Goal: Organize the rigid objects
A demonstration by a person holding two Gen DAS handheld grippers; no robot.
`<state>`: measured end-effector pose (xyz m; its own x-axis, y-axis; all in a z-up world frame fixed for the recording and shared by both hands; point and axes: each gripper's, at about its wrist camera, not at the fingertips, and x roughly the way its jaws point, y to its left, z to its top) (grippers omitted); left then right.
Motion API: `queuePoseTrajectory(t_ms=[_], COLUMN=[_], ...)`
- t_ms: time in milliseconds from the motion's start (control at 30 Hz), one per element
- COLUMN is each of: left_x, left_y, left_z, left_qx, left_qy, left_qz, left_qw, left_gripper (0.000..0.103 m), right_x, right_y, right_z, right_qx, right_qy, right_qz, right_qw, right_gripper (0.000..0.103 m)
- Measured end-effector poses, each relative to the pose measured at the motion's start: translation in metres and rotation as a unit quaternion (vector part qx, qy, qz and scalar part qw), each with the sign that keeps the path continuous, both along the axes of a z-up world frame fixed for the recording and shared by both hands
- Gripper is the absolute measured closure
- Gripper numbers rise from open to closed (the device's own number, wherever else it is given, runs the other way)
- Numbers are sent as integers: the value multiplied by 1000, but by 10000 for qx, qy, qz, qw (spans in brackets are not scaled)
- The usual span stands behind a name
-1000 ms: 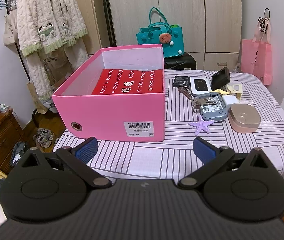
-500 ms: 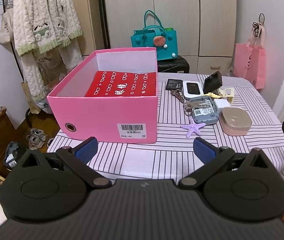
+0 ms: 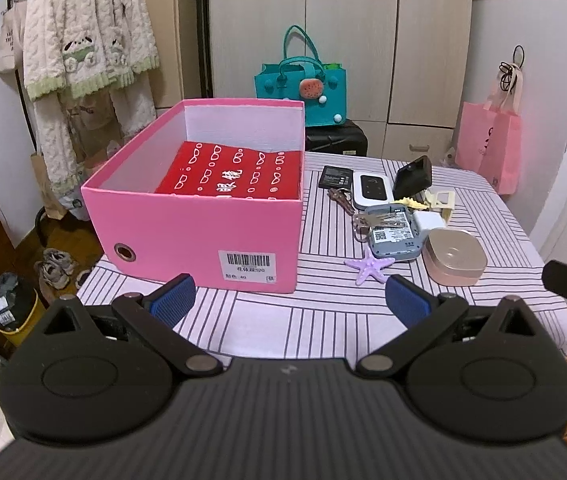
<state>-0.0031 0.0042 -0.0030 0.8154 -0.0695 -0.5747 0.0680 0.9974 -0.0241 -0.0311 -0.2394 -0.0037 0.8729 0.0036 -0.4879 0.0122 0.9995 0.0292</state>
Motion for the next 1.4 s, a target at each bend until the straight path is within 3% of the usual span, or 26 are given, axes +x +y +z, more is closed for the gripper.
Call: queuePoseTrajectory(t_ms=[200,300,567,767,933,1067,1233,1400], left_x=[5,12,21,36,48,74,110,146], left_y=[-4,-3,1,13,26,52,80,115], left_z=[-8,-8,10,16,37,56,70,68], left_qx=[220,25,1,-21,693,671,1136,914], left_qy=[-12,169,269,696,331,557,762,1048], left_qz=[129,-192,-954,-1465,-1240,-1079,-519,-474], left_qw=[9997,9997,9951,9868,9893,9903,9892,9891], left_gripper=[0,0,0,0,0,1,2,6], right_x=[7,9,19,42,69,86,108,128], right_y=[1,1,-1,-3,-7,-8,-12,-13], right_z=[-8,-9,-14,-33,-50,-60,-66,-76], right_qx=[84,125,310,-2,-30,-229,-269,-212], right_qy=[-46,-171,-431,-388,-60,217,594,889], right_qz=[282,443,900,1041,1119,1137,1171,1109], right_qw=[9996,9988,9945,9938,9937,9930,9910,9896], right_gripper=[0,0,0,0,0,0,3,7])
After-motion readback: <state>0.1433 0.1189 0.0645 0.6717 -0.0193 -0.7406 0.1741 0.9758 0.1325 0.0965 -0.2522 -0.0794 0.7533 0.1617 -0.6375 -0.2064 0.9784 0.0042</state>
